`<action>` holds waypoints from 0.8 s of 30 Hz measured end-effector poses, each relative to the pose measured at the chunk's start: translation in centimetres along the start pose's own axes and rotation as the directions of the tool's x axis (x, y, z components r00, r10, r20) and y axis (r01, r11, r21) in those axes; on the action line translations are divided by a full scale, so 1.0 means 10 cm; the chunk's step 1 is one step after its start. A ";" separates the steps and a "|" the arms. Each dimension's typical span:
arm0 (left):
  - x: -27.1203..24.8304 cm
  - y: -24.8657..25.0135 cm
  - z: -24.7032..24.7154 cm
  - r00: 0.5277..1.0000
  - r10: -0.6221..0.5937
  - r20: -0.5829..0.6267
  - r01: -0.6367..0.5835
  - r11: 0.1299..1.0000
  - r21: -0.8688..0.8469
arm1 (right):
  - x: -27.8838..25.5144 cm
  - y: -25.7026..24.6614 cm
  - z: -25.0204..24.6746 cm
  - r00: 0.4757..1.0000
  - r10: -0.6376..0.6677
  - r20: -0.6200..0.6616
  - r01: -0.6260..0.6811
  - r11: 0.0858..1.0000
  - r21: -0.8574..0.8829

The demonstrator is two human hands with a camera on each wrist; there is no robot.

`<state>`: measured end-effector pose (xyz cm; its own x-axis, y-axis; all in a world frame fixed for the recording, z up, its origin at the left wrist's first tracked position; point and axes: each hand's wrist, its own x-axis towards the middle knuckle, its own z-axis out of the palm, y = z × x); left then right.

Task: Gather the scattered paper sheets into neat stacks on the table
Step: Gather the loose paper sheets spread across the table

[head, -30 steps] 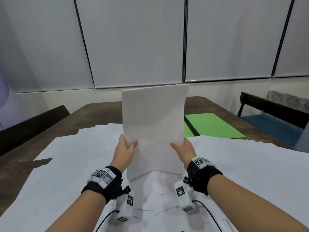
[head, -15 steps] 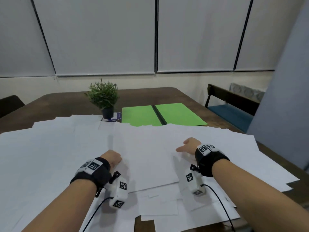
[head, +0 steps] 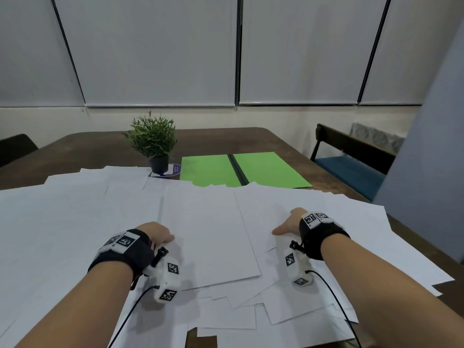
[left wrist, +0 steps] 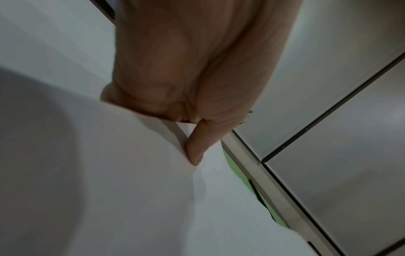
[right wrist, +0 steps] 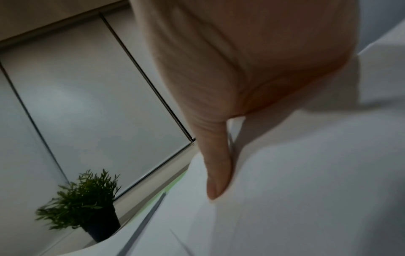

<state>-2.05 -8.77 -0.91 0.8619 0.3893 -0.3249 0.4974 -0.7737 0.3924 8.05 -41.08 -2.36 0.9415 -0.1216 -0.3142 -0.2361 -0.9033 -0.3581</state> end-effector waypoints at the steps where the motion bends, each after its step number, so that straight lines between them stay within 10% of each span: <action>1: 0.02 -0.01 0.01 1.000 0.001 -0.003 -0.001 1.000 0.000 | -0.01 0.00 -0.01 1.000 -0.012 -0.002 0.012 1.000 0.013; 12: 0.11 -0.12 0.03 0.991 -0.021 0.131 0.050 0.973 -0.226 | -0.10 -0.18 -0.51 0.961 -0.124 -0.246 0.176 0.963 0.204; 24: 0.31 -0.24 0.08 0.975 -0.066 0.210 0.178 0.798 -0.576 | -0.27 -0.65 -1.40 0.767 -0.203 -0.609 0.517 0.757 0.399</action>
<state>-0.65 -6.14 -3.50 0.7871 0.3261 -0.5235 0.6071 -0.2601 0.7508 10.45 -40.62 13.13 0.9164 -0.1600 0.3668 0.2125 -0.5822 -0.7848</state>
